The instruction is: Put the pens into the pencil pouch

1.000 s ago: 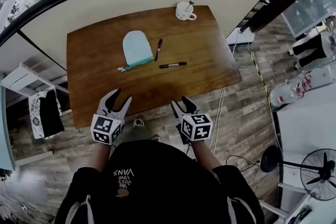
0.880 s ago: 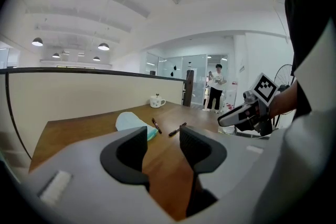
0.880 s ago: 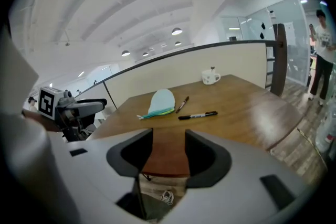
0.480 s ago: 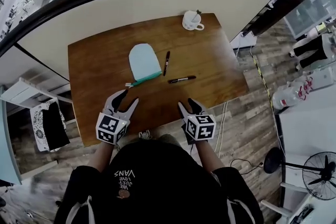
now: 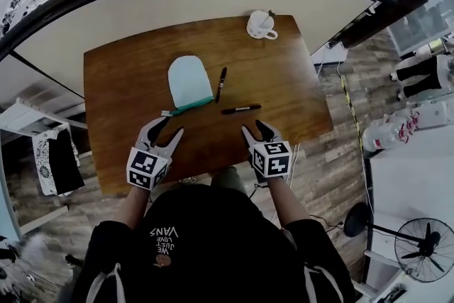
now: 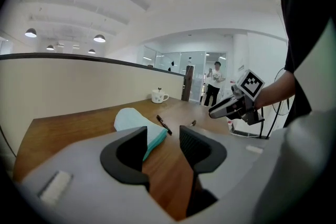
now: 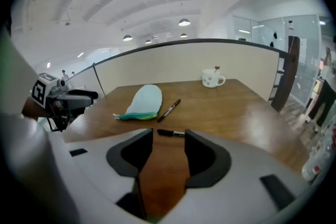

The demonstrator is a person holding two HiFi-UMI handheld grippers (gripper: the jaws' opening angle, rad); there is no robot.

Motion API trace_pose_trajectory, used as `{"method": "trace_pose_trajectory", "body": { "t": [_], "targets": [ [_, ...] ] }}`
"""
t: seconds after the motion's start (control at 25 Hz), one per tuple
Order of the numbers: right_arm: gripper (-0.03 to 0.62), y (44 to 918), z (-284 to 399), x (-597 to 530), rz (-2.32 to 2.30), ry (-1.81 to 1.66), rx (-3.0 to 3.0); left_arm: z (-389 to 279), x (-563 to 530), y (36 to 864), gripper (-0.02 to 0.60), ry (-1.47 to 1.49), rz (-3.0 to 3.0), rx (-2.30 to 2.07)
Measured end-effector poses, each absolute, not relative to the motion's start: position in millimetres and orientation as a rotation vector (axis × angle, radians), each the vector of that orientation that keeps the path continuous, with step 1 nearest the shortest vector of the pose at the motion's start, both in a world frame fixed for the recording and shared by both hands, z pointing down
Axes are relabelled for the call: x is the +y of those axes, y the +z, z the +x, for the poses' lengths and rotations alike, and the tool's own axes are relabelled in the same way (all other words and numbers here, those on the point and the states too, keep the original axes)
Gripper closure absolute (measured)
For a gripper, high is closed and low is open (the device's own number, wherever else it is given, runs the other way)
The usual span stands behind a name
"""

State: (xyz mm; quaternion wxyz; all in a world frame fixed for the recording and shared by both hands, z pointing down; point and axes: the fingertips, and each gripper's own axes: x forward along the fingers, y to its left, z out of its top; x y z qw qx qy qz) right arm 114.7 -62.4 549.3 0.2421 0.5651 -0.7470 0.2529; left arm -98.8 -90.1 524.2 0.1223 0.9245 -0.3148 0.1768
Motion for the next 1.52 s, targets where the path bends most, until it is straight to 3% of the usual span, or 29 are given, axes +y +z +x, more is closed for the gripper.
{"method": "trace_pose_trajectory", "body": {
  "t": [0.6, 1.24, 1.36, 1.52],
  "targets": [
    [0.424, 611, 175, -116, 1.070, 0.554, -2.000, -58, -110, 565, 0.403, 0.589, 2.527, -1.144],
    [0.427, 645, 159, -116, 0.569, 0.420, -2.048, -52, -140, 592, 0.403, 0.773, 2.514, -1.170],
    [0.480, 648, 160, -113, 0.564, 0.423, -2.021, -52, -142, 609, 0.403, 0.891, 2.552, -1.110],
    [0.507, 648, 160, -110, 0.588, 0.407, -2.023, -52, -142, 626, 0.403, 1.045, 2.592, -1.041]
  ]
}}
